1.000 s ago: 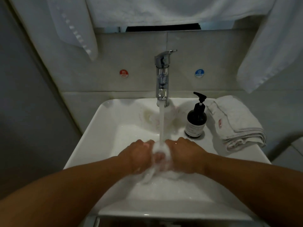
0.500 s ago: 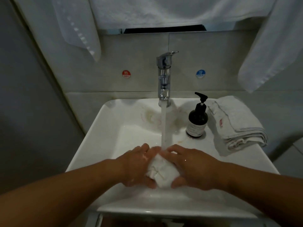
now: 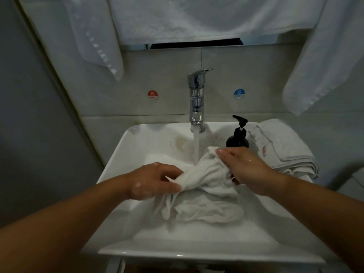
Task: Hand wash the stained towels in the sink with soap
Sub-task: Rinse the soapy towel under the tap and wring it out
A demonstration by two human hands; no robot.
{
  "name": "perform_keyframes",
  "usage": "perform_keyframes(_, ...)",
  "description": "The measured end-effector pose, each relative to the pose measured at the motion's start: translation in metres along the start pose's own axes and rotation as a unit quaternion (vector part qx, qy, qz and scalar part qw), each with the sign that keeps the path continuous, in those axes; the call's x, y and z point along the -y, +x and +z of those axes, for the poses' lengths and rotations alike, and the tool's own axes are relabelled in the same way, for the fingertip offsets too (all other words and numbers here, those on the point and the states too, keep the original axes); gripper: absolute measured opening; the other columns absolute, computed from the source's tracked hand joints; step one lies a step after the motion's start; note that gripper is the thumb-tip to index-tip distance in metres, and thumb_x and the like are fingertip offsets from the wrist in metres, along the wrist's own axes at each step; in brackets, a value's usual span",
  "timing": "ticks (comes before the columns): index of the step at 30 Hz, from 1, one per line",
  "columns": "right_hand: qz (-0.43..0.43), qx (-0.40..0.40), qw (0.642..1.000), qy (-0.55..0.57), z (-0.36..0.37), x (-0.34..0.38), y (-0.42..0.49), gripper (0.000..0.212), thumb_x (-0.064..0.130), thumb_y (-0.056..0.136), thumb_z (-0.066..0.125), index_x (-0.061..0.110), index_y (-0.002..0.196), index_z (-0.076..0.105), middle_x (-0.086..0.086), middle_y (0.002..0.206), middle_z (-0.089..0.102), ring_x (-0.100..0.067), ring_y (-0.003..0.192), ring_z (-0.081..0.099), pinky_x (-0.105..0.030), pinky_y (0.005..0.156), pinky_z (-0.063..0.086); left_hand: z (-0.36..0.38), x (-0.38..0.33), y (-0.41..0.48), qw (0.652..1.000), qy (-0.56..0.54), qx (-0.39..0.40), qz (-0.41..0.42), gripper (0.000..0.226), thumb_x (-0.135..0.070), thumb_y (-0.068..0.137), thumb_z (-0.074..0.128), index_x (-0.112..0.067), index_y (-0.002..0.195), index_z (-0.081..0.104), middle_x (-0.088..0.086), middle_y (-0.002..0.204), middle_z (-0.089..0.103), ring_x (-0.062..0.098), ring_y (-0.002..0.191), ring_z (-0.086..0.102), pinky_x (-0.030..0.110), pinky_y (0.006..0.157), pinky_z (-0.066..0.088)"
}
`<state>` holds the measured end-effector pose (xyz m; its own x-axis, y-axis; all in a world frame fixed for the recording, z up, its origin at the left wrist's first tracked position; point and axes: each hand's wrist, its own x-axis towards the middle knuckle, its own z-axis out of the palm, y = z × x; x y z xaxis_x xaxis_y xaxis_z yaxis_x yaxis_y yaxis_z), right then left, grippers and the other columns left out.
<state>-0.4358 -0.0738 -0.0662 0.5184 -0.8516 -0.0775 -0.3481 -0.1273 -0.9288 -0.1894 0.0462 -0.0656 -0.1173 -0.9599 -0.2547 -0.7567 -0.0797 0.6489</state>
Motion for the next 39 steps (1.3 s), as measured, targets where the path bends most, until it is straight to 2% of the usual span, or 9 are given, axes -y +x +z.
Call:
perform_keyframes(5, 0.183, -0.093, 0.951, 0.232, 0.015, 0.007, 0.018, 0.035, 0.038, 0.101, 0.06, 0.006, 0.114, 0.065, -0.022, 0.111, 0.071, -0.038, 0.103, 0.068, -0.049, 0.093, 0.056, 0.009, -0.002, 0.0, 0.998, 0.009, -0.053, -0.033, 0.053, -0.056, 0.082, 0.075, -0.037, 0.129, 0.059, -0.015, 0.122, 0.067, 0.011, 0.109, 0.063, 0.035, 0.095, 0.052)
perform_keyframes(10, 0.048, -0.026, 0.98, -0.19, 0.01, 0.009, 0.007, 0.037, 0.057, 0.098, 0.054, 0.026, 0.118, 0.057, 0.004, 0.112, 0.062, -0.023, 0.109, 0.059, -0.031, 0.09, 0.045, 0.019, -0.003, 0.018, 0.941, -0.253, -0.147, -0.168, 0.032, -0.028, 0.081, 0.078, -0.021, 0.109, 0.064, 0.013, 0.104, 0.07, 0.028, 0.09, 0.069, 0.035, 0.063, 0.053)
perform_keyframes(15, -0.078, 0.124, 0.874, -0.463, 0.01, 0.003, -0.013, 0.065, 0.049, 0.087, 0.073, 0.036, 0.146, 0.047, 0.002, 0.156, 0.031, -0.023, 0.134, 0.045, -0.034, 0.107, 0.041, 0.035, -0.002, 0.017, 0.942, 0.217, -0.238, -0.095, 0.048, -0.051, 0.088, 0.07, -0.028, 0.127, 0.054, -0.003, 0.122, 0.054, 0.018, 0.108, 0.054, 0.028, 0.089, 0.046)
perform_keyframes(18, -0.088, 0.182, 0.876, -0.437, 0.012, -0.008, -0.006, 0.03, 0.039, 0.097, 0.061, 0.026, 0.123, 0.068, 0.001, 0.128, 0.063, -0.018, 0.11, 0.06, -0.034, 0.097, 0.05, 0.048, -0.012, 0.014, 0.959, 0.241, -0.141, -0.047, 0.041, -0.055, 0.09, 0.066, -0.03, 0.122, 0.063, -0.004, 0.112, 0.059, 0.016, 0.103, 0.058, 0.029, 0.09, 0.049)
perform_keyframes(20, -0.079, 0.189, 0.892, -0.403, 0.011, -0.013, 0.001, 0.03, 0.04, 0.101, 0.056, 0.016, 0.114, 0.07, -0.003, 0.114, 0.07, -0.02, 0.1, 0.063, -0.039, 0.095, 0.051, 0.053, -0.015, 0.017, 0.972, 0.208, -0.075, -0.08, 0.062, -0.061, 0.086, 0.067, -0.027, 0.137, 0.056, 0.0, 0.124, 0.059, 0.02, 0.113, 0.058, 0.032, 0.099, 0.048)
perform_keyframes(26, -0.073, 0.275, 0.799, -0.53, 0.019, -0.023, 0.006, 0.101, 0.059, 0.077, 0.078, 0.026, 0.158, 0.027, 0.001, 0.151, 0.032, -0.023, 0.134, 0.041, -0.035, 0.116, 0.036, 0.053, -0.015, 0.017, 0.972, 0.189, 0.044, -0.131, 0.115, -0.081, 0.06, 0.075, -0.037, 0.155, 0.029, -0.004, 0.145, 0.036, 0.023, 0.133, 0.037, 0.044, 0.115, 0.037)
perform_keyframes(33, -0.106, 0.216, 0.827, -0.509, 0.025, -0.016, -0.003, 0.041, 0.039, 0.081, 0.08, 0.026, 0.117, 0.066, 0.005, 0.108, 0.065, -0.016, 0.097, 0.06, -0.029, 0.086, 0.05, 0.057, -0.027, 0.019, 0.975, 0.186, 0.05, -0.109, 0.056, -0.058, 0.083, 0.074, -0.029, 0.128, 0.058, -0.004, 0.118, 0.063, 0.017, 0.103, 0.057, 0.031, 0.094, 0.049)
perform_keyframes(35, -0.128, 0.188, 0.859, -0.459, 0.018, -0.019, -0.004, 0.017, 0.036, 0.082, 0.08, 0.029, 0.093, 0.069, 0.013, 0.085, 0.064, -0.01, 0.08, 0.061, -0.028, 0.076, 0.052, 0.061, -0.021, 0.017, 0.981, 0.161, 0.023, -0.101, 0.055, -0.062, 0.083, 0.071, -0.029, 0.125, 0.057, -0.005, 0.112, 0.062, 0.015, 0.095, 0.056, 0.029, 0.087, 0.048)
perform_keyframes(39, -0.162, 0.134, 0.929, -0.303, 0.005, -0.01, -0.008, 0.014, 0.033, 0.082, 0.083, 0.033, 0.079, 0.069, 0.014, 0.076, 0.069, -0.001, 0.071, 0.063, -0.015, 0.065, 0.046, 0.054, -0.015, 0.01, 0.986, 0.136, -0.051, -0.076, 0.067, -0.074, 0.076, 0.07, -0.034, 0.128, 0.057, -0.004, 0.112, 0.056, 0.018, 0.1, 0.055, 0.032, 0.09, 0.047)
